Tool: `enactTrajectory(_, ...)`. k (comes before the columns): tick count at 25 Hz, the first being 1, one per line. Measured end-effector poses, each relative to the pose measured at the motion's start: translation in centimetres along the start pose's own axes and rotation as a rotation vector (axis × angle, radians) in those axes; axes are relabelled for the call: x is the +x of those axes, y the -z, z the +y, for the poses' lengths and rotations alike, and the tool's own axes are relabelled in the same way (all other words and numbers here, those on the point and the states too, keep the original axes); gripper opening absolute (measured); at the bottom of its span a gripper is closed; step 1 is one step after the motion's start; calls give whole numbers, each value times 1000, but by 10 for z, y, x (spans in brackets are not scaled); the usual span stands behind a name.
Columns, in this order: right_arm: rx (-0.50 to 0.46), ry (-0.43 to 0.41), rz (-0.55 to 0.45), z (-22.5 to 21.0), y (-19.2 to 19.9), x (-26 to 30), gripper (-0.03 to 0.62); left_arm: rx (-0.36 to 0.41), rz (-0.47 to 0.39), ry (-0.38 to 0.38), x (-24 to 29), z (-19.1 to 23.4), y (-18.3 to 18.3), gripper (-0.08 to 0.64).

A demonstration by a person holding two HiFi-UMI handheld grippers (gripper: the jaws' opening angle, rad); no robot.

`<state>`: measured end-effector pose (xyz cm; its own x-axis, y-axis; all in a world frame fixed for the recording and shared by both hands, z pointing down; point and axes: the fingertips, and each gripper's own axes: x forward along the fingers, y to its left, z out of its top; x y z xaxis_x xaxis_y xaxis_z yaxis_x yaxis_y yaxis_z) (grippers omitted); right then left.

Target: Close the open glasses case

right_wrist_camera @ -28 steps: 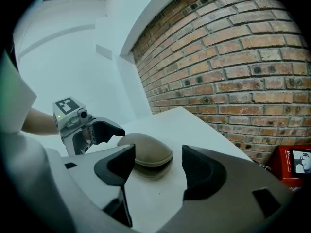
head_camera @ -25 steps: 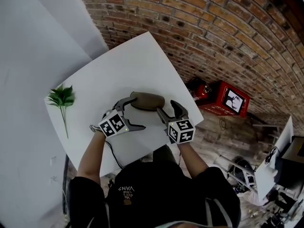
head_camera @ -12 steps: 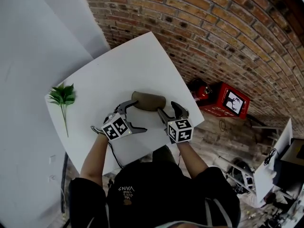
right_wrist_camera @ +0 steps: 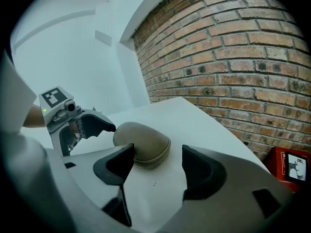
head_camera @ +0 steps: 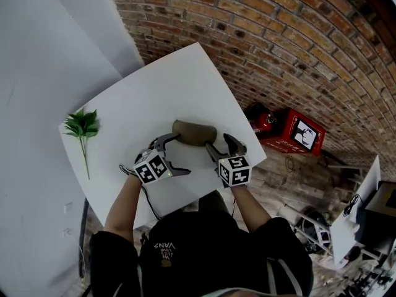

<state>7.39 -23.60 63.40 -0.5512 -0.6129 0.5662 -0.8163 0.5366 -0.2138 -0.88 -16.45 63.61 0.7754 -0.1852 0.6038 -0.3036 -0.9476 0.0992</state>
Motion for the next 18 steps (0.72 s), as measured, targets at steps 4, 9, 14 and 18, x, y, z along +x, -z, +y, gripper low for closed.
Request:
enactTrajectory(4,-43,15,5,0,-1,1,307,3,27,0,1,1,2,571)
enactTrajectory(9,-105,27,22,2,-2,2,308,-10,29,-12,3,2,4,571)
enactTrajectory(14,-121,32,32,3,-3,4,310,-18,8,-36,5,4,3,571)
enactTrajectory(18,-97,43,30,1,-3,1,313,1,14,-49,4,3,4,569)
